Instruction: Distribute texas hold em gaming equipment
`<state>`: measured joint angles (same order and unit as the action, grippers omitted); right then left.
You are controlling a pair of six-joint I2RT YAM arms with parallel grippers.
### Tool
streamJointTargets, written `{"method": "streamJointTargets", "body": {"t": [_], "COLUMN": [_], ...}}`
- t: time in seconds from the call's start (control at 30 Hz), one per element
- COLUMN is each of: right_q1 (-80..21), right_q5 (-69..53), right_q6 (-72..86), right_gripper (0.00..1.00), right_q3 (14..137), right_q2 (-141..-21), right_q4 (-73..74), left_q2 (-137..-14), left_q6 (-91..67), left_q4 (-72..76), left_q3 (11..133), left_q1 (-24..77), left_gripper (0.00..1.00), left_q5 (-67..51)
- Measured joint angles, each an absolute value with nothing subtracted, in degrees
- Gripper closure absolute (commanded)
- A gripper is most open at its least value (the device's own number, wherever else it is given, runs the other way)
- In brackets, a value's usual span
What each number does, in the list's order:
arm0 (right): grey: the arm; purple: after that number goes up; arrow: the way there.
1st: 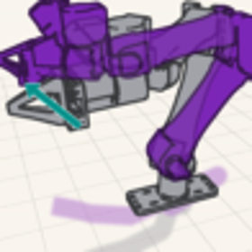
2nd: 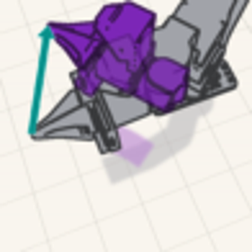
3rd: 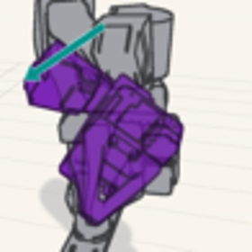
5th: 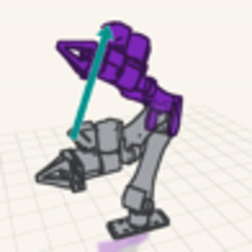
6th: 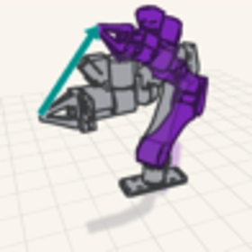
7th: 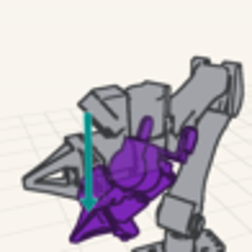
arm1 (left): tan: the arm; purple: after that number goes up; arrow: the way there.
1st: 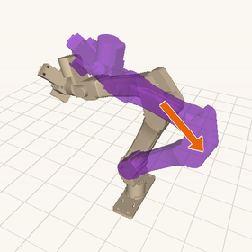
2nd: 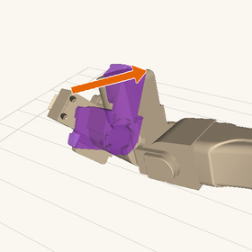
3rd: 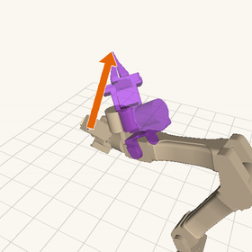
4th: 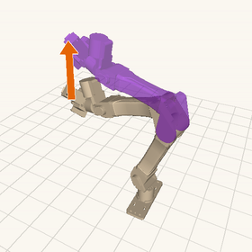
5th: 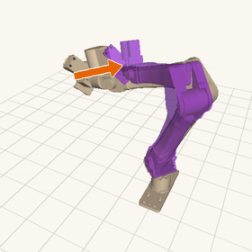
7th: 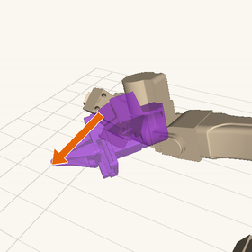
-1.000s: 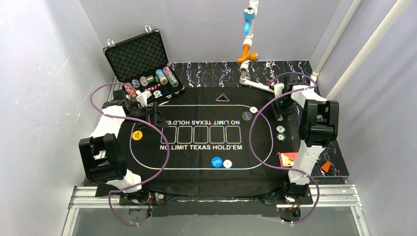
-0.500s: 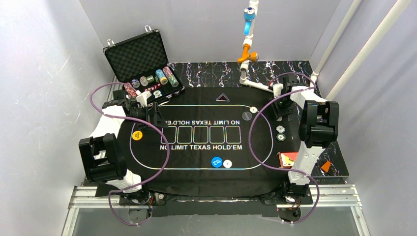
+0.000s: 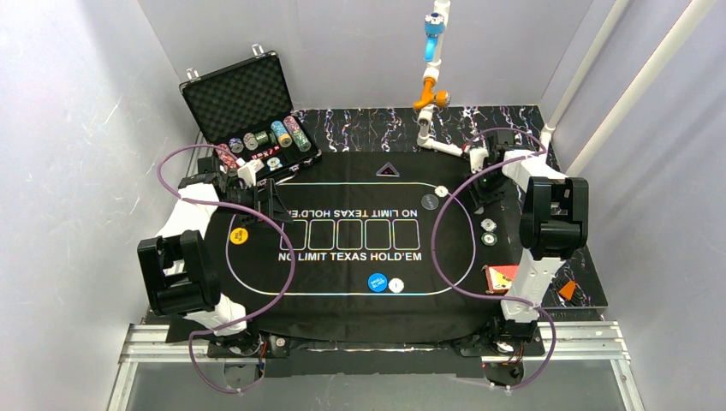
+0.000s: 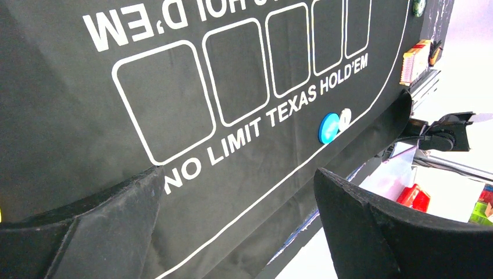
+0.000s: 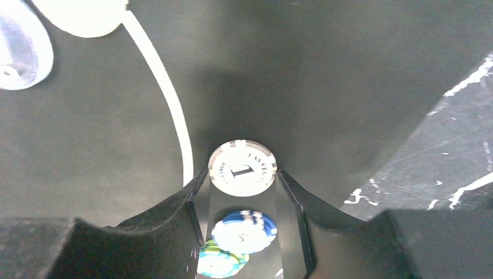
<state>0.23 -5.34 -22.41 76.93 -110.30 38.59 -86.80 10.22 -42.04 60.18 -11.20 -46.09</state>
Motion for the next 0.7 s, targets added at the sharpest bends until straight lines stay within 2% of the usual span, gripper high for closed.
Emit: {"method": "streamJointTargets", "body": {"t": [0.47,0.7], "right_q1": [-8.3,-17.7], "right_q5": [-8.5,-10.5], "right_q6": [-22.4,-21.1], "right_gripper": [0.63,0.64], "right_q3": [74.6,72.4], "right_q2": [-102.7,-99.4], "right_q4": [41.6,42.0], "left_q2": [-87.2,-92.9], "left_q6": [9.9,6.6], "left_q4": [-42.0,-39.9], "left_q3": [60.5,60.6], "left_q1": [-11.7,-11.8], "left_gripper": [0.01,0.17], "left_q5": [-48.5,-58.7]}}
